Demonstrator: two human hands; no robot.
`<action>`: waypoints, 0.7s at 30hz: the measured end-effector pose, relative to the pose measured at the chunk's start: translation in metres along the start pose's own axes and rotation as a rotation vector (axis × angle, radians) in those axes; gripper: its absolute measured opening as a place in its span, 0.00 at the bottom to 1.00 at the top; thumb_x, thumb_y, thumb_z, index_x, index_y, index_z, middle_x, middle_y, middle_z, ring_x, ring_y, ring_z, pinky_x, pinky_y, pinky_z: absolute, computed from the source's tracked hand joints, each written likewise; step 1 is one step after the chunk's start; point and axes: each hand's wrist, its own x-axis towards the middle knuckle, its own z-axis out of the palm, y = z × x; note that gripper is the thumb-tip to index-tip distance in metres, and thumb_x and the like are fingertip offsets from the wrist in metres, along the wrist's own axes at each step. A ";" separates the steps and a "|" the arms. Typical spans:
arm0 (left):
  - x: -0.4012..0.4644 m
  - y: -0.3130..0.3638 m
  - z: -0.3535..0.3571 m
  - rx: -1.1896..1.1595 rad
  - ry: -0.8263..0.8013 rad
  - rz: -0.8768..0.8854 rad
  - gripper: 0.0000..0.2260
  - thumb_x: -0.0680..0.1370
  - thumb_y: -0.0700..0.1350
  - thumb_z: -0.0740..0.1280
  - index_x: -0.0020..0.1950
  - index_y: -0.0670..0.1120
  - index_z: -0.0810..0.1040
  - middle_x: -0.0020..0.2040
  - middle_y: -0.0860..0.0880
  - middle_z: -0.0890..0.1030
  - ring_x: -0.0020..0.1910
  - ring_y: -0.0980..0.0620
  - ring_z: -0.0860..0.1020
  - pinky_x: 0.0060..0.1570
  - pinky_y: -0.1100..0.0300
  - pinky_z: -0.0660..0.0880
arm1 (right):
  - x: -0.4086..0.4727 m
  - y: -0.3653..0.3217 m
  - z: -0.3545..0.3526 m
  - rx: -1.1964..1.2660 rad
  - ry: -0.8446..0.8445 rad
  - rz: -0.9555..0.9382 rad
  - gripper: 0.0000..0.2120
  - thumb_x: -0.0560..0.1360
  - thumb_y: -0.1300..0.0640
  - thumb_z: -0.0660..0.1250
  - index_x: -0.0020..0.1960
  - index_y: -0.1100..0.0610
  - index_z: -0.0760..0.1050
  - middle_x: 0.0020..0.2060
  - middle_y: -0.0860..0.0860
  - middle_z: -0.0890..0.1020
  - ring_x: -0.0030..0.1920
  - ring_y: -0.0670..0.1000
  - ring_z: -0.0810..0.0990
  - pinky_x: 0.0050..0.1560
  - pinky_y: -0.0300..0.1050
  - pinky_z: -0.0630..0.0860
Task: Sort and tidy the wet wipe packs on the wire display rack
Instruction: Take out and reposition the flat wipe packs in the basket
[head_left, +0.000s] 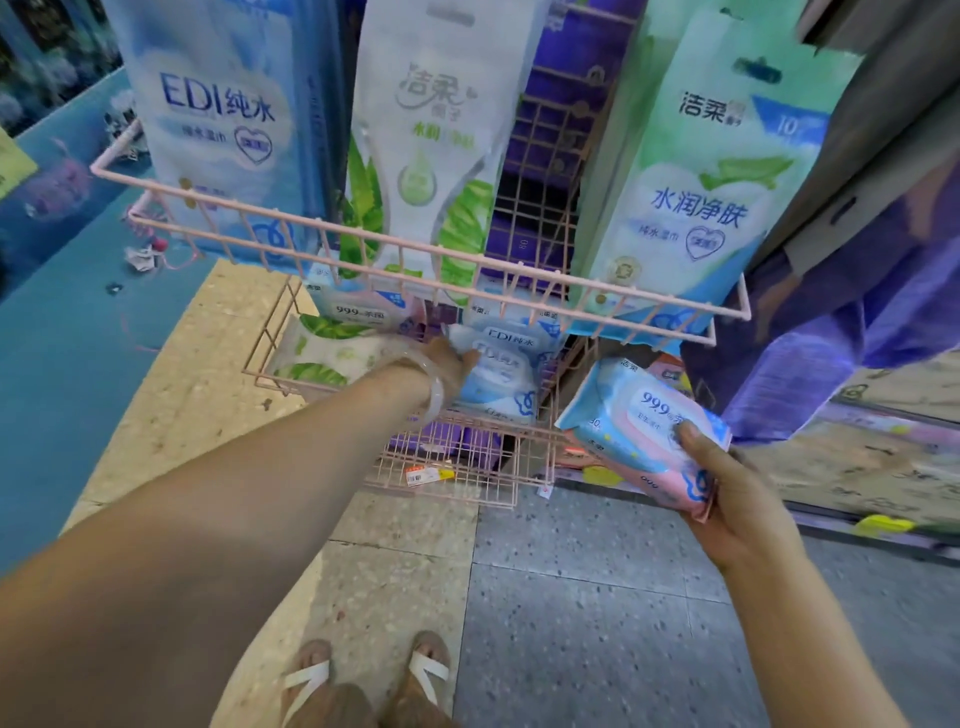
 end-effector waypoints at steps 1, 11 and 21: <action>0.003 -0.005 -0.004 0.095 -0.004 -0.032 0.23 0.80 0.55 0.54 0.65 0.39 0.71 0.64 0.38 0.74 0.62 0.40 0.73 0.58 0.50 0.70 | 0.000 0.002 0.003 -0.001 -0.007 -0.002 0.30 0.61 0.60 0.70 0.63 0.63 0.72 0.54 0.57 0.82 0.44 0.53 0.85 0.42 0.50 0.83; -0.004 -0.006 -0.003 -0.091 -0.124 0.081 0.17 0.80 0.47 0.57 0.64 0.39 0.71 0.62 0.39 0.76 0.55 0.43 0.75 0.50 0.58 0.69 | 0.006 0.017 0.040 -0.060 -0.047 -0.017 0.26 0.59 0.62 0.71 0.57 0.60 0.74 0.44 0.54 0.86 0.43 0.56 0.85 0.43 0.61 0.80; -0.019 -0.009 0.005 -0.499 0.090 0.118 0.12 0.79 0.51 0.57 0.48 0.45 0.76 0.48 0.44 0.79 0.52 0.43 0.77 0.44 0.57 0.70 | -0.007 0.022 0.045 -0.065 -0.003 -0.011 0.29 0.58 0.62 0.72 0.59 0.59 0.73 0.40 0.53 0.87 0.40 0.52 0.85 0.41 0.54 0.81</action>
